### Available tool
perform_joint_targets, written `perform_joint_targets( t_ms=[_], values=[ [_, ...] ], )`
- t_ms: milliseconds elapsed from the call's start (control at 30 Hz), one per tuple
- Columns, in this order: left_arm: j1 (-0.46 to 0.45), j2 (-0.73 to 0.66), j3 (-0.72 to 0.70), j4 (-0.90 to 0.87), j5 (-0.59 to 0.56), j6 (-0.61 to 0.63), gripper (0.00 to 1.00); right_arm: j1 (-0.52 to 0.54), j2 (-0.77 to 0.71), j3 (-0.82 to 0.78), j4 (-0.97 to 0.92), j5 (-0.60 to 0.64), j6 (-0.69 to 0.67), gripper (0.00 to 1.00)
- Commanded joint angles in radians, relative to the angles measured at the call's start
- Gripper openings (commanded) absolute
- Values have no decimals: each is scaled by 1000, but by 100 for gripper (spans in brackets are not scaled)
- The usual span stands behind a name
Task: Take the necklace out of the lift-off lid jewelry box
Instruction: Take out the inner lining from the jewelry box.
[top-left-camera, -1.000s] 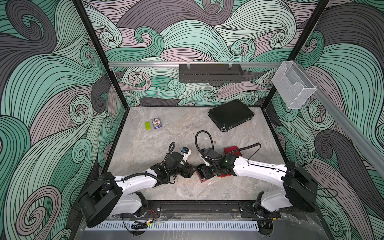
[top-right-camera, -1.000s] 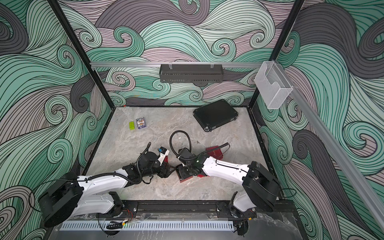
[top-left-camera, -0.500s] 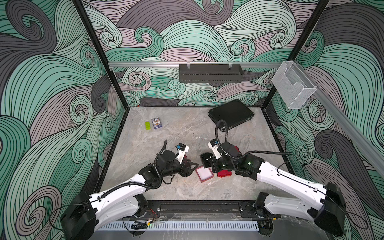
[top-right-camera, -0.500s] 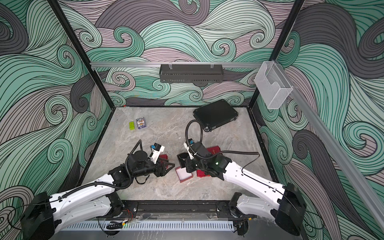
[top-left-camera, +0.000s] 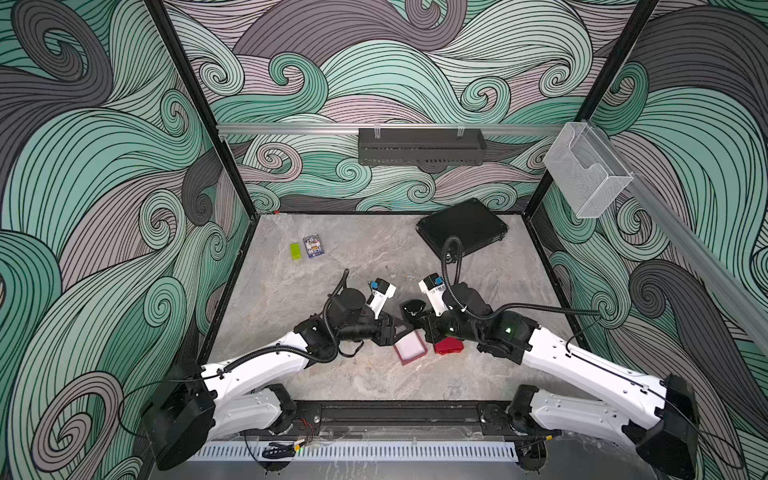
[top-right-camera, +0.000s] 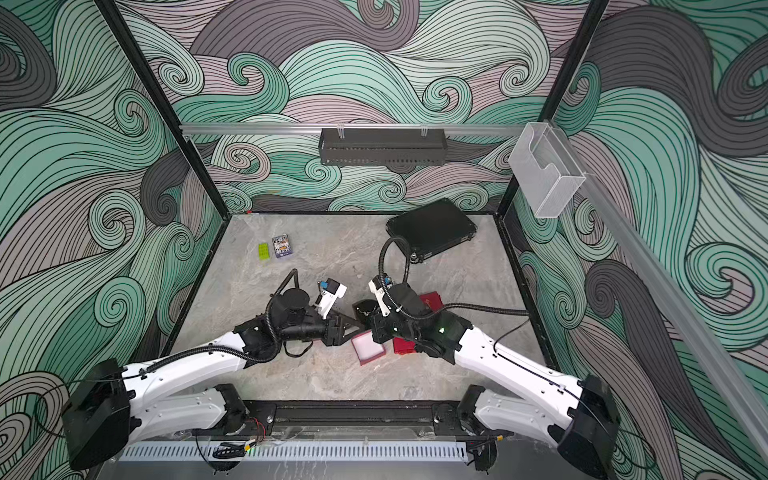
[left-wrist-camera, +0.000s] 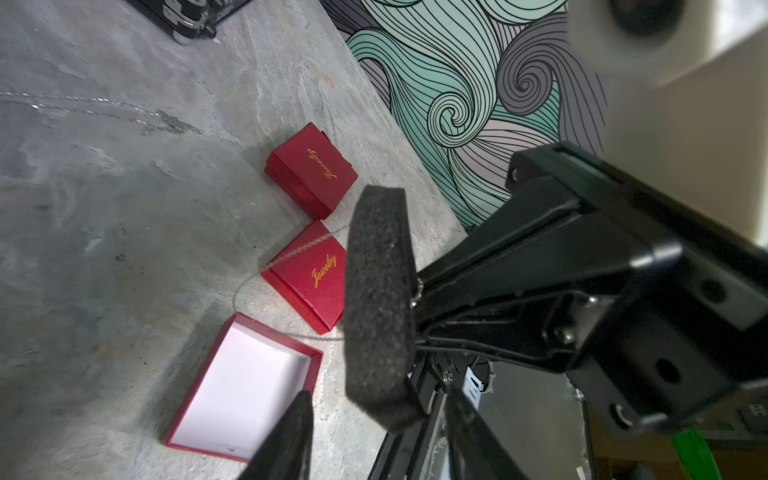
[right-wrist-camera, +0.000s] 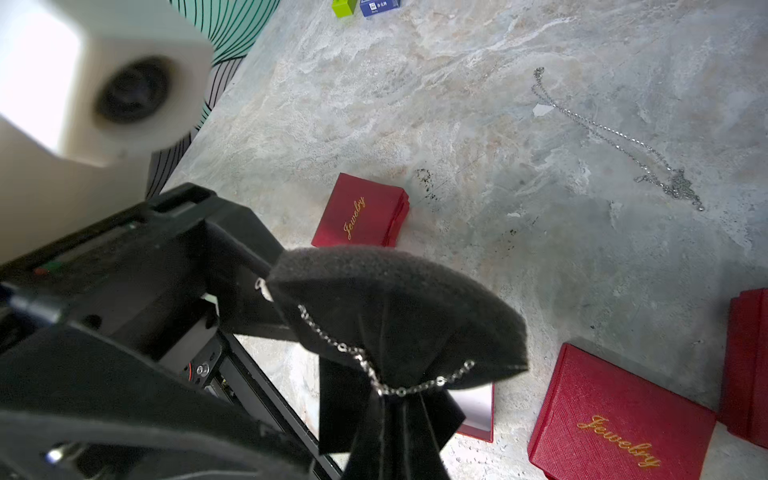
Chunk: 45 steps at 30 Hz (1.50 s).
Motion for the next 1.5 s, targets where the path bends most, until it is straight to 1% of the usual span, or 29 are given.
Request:
perform_joint_targets(
  t_ms=[0, 100, 167, 267, 400, 433, 533, 600, 633, 767, 867, 1000, 1167, 1267, 1367, 1433, 1467],
  values=[
    [-9, 21, 48, 57, 54, -24, 44, -4, -21, -13, 26, 28, -4, 4],
    [-11, 29, 55, 61, 52, -22, 34, -4, -31, -17, 35, 35, 1, 5],
    [-11, 29, 56, 64, 47, -18, 26, -4, -37, -20, 35, 32, 1, 6],
    [-11, 27, 67, 53, 42, -4, 17, -5, -38, -21, 35, 14, 1, 8],
    [-12, 17, 88, -6, 24, 41, 4, -20, -53, -28, 35, -49, 9, 18],
    [-11, 13, 95, -36, 8, 62, 0, -26, -62, -32, 35, -68, 10, 23],
    [-13, 0, 110, -111, -27, 138, 0, -55, -89, -46, 62, -142, 16, 35],
    [-19, -5, 115, -150, -45, 187, 0, -73, -108, -56, 73, -187, 16, 40],
    [-26, -5, 120, -172, -56, 216, 0, -80, -118, -59, 75, -204, 12, 41],
    [-51, -7, 165, -299, -137, 332, 0, -87, -143, -50, 47, -227, -53, 40],
    [-77, -17, 208, -397, -229, 412, 0, -94, -150, -39, 12, -237, -79, 37],
    [-101, -47, 232, -452, -301, 496, 0, -101, -133, -26, 12, -250, -92, 35],
    [-129, -88, 253, -509, -353, 571, 0, -105, -124, -20, 16, -244, -127, 34],
    [-158, -100, 260, -528, -413, 612, 0, -108, -127, -12, 21, -264, -138, 34],
    [-235, -90, 253, -522, -560, 700, 0, -108, -127, -7, 27, -289, -146, 35],
    [-294, -68, 281, -549, -701, 757, 0, -110, -129, -8, 35, -300, -152, 35],
    [-309, -62, 294, -560, -740, 771, 0, -110, -130, -8, 35, -303, -155, 35]
  ],
)
